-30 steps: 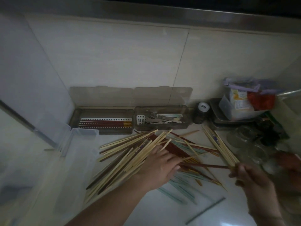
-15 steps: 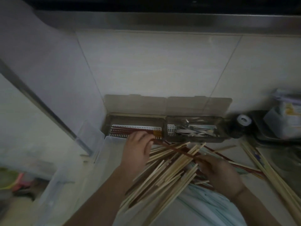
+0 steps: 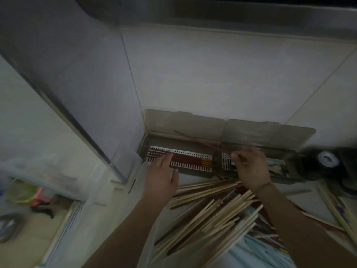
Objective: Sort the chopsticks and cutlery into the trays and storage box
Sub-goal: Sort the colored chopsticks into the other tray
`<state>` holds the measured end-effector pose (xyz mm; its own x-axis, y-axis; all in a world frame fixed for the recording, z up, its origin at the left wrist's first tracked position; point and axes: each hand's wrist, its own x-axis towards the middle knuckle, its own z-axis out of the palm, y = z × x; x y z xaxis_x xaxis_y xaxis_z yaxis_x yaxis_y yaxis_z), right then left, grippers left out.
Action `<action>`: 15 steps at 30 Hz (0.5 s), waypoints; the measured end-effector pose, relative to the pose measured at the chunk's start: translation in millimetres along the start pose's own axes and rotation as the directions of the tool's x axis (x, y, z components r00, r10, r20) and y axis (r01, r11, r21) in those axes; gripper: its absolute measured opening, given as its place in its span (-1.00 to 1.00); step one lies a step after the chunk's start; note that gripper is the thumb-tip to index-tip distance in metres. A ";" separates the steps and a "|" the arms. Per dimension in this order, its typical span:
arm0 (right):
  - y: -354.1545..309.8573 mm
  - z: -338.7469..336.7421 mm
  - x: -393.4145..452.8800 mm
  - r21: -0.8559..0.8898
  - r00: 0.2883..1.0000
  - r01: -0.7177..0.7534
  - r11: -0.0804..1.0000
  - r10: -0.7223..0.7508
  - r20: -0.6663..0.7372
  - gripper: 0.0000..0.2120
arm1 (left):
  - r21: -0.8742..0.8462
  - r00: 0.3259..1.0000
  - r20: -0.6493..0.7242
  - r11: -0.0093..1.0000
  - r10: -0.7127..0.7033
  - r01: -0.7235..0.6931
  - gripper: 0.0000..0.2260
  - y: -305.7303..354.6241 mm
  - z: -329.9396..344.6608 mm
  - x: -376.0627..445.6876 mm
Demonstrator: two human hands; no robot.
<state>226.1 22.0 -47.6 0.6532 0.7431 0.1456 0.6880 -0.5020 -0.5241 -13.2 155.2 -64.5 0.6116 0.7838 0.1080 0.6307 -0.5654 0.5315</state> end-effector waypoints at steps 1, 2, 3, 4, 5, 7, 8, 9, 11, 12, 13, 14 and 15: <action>-6.9 8.8 4.8 -0.060 1.000 -0.011 0.998 0.012 0.019 -0.56 | 0.011 1.000 -0.009 1.000 0.021 -0.021 -0.65 -2.5 2.4 0.5; -15.7 17.1 8.0 -0.120 0.999 -0.004 0.993 0.009 0.041 -0.61 | 0.026 0.999 -0.014 0.999 0.039 -0.039 -0.69 -5.0 4.0 2.0; -26.5 24.0 8.7 -0.156 0.998 0.003 0.988 0.007 0.063 -0.67 | 0.040 0.999 0.004 0.998 0.046 -0.046 -0.71 -5.5 3.5 3.8; -37.6 29.8 7.4 -0.172 0.997 0.012 0.985 0.003 0.083 -0.74 | 0.062 0.999 0.015 0.997 0.048 -0.049 -0.72 -5.5 2.5 4.6; -46.8 35.3 5.3 -0.185 0.994 0.020 0.983 0.000 0.107 -0.79 | 0.087 0.999 0.022 0.995 0.045 -0.047 -0.72 -4.3 0.8 4.6; -55.3 46.6 0.0 -0.242 0.987 0.028 0.970 0.011 0.161 -0.81 | 0.108 0.998 -0.012 0.993 0.056 -0.055 -0.73 -5.4 2.6 4.3; -55.6 51.9 -1.9 -0.273 0.983 0.028 0.962 0.023 0.183 -0.81 | 0.106 0.998 -0.025 0.993 0.061 -0.058 -0.74 -6.1 3.6 4.2; -55.3 55.8 -3.4 -0.292 0.979 0.020 0.956 0.041 0.201 -0.81 | 0.102 0.998 -0.031 0.993 0.062 -0.058 -0.74 -6.2 4.0 4.1; -55.2 59.0 -3.5 -0.313 0.974 0.005 0.950 0.067 0.218 -0.80 | 0.100 0.998 -0.030 0.994 0.058 -0.055 -0.72 -7.7 6.2 4.5; -55.2 59.4 -2.0 -0.330 0.974 0.011 0.944 0.065 0.218 -0.80 | 0.107 0.998 -0.025 0.993 0.057 -0.054 -0.72 -7.0 5.9 4.4; -55.6 58.7 -0.2 -0.350 0.973 0.022 0.937 0.060 0.222 -0.79 | 0.115 0.999 -0.016 0.992 0.050 -0.048 -0.71 -5.1 5.3 4.5; -55.5 58.2 2.0 -0.360 0.972 0.037 0.932 0.050 0.230 -0.78 | 0.124 0.999 -0.017 0.991 0.046 -0.043 -0.71 -3.5 5.5 4.9; -54.9 56.5 4.3 -0.354 0.971 0.055 0.934 0.032 0.236 -0.77 | 0.133 0.999 -0.015 0.990 0.039 -0.037 -0.70 -1.4 5.4 5.8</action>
<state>173.2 77.7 -65.6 0.5820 0.8098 -0.0738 0.7902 -0.5846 -0.1840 -8.0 159.1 -69.1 0.6283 0.7650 0.1415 0.6660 -0.6229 0.4103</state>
